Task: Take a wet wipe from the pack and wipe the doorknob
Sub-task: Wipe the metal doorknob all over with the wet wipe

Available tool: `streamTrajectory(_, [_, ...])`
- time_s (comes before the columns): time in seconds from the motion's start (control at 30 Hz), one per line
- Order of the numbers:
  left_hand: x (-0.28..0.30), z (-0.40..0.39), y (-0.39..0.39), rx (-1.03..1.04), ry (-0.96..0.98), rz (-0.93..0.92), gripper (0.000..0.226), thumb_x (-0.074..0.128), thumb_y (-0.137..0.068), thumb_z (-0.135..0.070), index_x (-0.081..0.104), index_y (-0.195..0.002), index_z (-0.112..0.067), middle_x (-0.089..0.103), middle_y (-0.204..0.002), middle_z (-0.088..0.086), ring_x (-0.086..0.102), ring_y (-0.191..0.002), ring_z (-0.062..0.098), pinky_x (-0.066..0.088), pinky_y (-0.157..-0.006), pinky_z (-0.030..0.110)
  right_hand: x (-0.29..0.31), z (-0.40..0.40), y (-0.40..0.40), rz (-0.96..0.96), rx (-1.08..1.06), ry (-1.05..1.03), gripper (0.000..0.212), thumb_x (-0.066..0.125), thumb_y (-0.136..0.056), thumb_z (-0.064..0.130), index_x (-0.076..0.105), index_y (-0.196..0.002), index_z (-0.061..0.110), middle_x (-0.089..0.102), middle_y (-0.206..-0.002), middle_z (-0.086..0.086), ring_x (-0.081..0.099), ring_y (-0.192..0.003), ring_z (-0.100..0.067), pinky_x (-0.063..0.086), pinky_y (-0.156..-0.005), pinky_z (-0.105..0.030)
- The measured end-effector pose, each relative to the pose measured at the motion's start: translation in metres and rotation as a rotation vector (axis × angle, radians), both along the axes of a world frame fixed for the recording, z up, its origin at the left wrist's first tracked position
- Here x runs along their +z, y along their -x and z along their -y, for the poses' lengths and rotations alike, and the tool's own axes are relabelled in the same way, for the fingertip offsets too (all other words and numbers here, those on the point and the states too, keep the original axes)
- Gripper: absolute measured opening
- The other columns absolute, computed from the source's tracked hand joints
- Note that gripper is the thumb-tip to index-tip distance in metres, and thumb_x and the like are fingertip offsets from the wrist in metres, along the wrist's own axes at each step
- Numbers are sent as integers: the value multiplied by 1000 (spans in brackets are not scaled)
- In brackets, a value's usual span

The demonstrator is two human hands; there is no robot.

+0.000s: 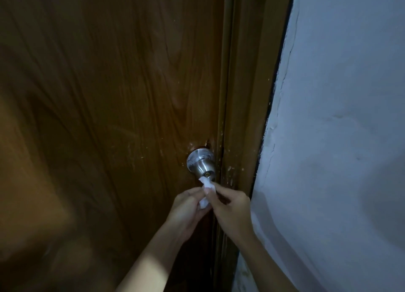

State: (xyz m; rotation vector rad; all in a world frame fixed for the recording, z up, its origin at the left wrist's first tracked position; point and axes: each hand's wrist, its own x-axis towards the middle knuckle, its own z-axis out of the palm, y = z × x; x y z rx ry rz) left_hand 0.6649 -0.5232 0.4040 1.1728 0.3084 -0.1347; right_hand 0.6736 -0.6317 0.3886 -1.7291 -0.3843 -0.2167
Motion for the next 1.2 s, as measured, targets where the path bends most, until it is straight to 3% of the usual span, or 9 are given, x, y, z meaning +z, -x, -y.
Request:
streamTrajectory(0.17, [-19,-9,1,112,-127,-194,14,49,-92,-16,59,-101,-12,64,-91,5,61,-84,15,50,-67,28,-8,-6,-15,-43,-326,-4,13,62,-80,7,71,-72,12,71,-65,-12,67,-60,-24,55,-56,-44])
streamTrajectory(0.33, [-31,-21,-3,141,-52,-239,17,48,-93,-19,59,-100,-8,66,-93,3,63,-89,16,48,-63,28,4,-26,-24,-94,-326,-60,19,57,-83,4,67,-67,4,69,-67,-17,67,-65,-28,57,-62,-46])
streamTrajectory(0.5, [-27,-31,-5,159,-81,-217,22,41,-92,-11,61,-99,-13,68,-94,2,63,-90,14,47,-64,27,9,-27,-8,11,-373,-70,8,66,-80,9,73,-82,12,70,-71,3,66,-66,-4,53,-62,-20])
streamTrajectory(0.6, [-24,-35,-7,184,-92,-222,15,47,-92,-14,61,-94,-12,67,-92,2,63,-87,13,47,-63,26,5,-27,-17,193,-516,-78,10,65,-78,2,71,-84,7,69,-77,-4,63,-70,-10,50,-63,-21])
streamTrajectory(0.7, [-25,-37,-8,180,-91,-226,14,48,-91,-13,62,-93,-12,67,-91,2,63,-86,12,47,-62,26,-5,-34,-26,394,-494,137,9,66,-76,-5,70,-78,3,67,-80,-9,60,-69,-10,46,-59,-10])
streamTrajectory(0.8, [-28,-38,-9,167,-89,-232,13,49,-90,-13,61,-91,-14,67,-93,1,62,-87,12,45,-62,25,-13,-35,-27,519,-448,313,8,68,-75,-7,70,-79,0,67,-81,-12,63,-70,-14,53,-57,-19])
streamTrajectory(0.9, [-30,-36,-9,160,-95,-245,12,49,-90,-14,61,-92,-14,67,-93,1,62,-87,11,45,-63,25,-15,-27,-33,542,-364,417,5,67,-75,-5,68,-77,-1,67,-81,-14,65,-67,-19,57,-55,-26])
streamTrajectory(1.03, [-27,-29,-8,138,-98,-248,13,49,-90,-14,61,-93,-13,67,-93,2,62,-87,12,46,-64,26,-9,-12,-36,353,-288,536,8,60,-79,-2,68,-77,-2,65,-88,-15,62,-70,-21,48,-58,-18])
streamTrajectory(1.2, [-24,-28,-9,147,-93,-227,13,49,-90,-14,61,-96,-13,67,-96,2,62,-90,13,47,-65,26,0,-21,-33,434,-376,324,7,63,-78,-5,65,-74,1,64,-81,-13,54,-67,-8,40,-60,1])
